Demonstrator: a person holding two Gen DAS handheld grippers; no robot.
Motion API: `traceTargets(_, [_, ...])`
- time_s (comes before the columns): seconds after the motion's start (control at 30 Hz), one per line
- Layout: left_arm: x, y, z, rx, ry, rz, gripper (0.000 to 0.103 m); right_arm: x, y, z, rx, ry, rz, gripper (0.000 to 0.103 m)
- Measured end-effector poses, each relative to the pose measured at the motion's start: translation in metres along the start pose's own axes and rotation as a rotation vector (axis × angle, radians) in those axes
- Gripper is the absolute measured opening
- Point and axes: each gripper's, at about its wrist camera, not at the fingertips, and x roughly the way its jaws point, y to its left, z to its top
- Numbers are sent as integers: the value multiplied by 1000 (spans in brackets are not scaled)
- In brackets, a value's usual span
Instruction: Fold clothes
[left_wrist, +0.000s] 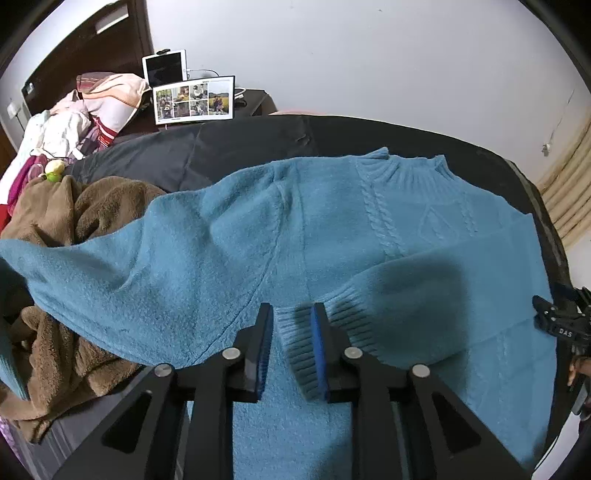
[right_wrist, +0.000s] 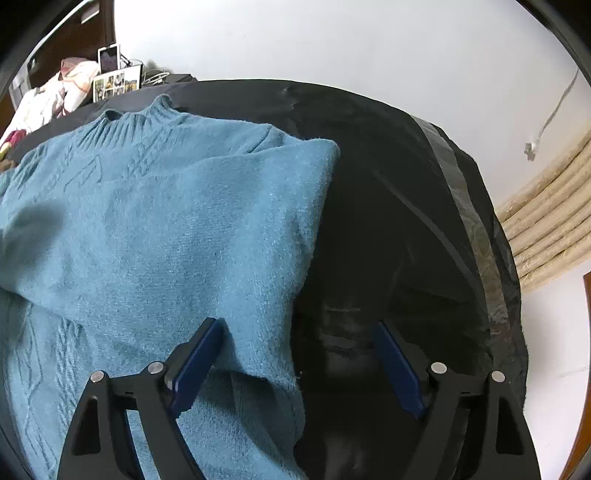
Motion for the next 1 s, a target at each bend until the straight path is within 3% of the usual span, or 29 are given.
traceTargets(0.2, [10, -20, -1, 49, 27, -38, 45, 1, -3, 1, 13, 1, -1, 86])
traceTargets(0.37, [33, -31, -6, 80, 89, -9, 49, 3, 0, 2, 6, -3, -11, 87])
traceTargets(0.53, [37, -34, -9, 88, 90, -24, 68, 6, -2, 1, 20, -16, -9, 87])
traceTargets(0.7, [31, -32, -10, 89, 85, -30, 69, 8, -2, 3, 17, -19, -30, 91])
traceTargets(0.87, [18, -22, -19, 65, 70, -48, 76, 13, -7, 6, 38, -14, -34, 96])
traceTargets(1.0, [4, -10, -32, 8, 88, -155, 77, 13, -8, 4, 48, -14, -44, 99])
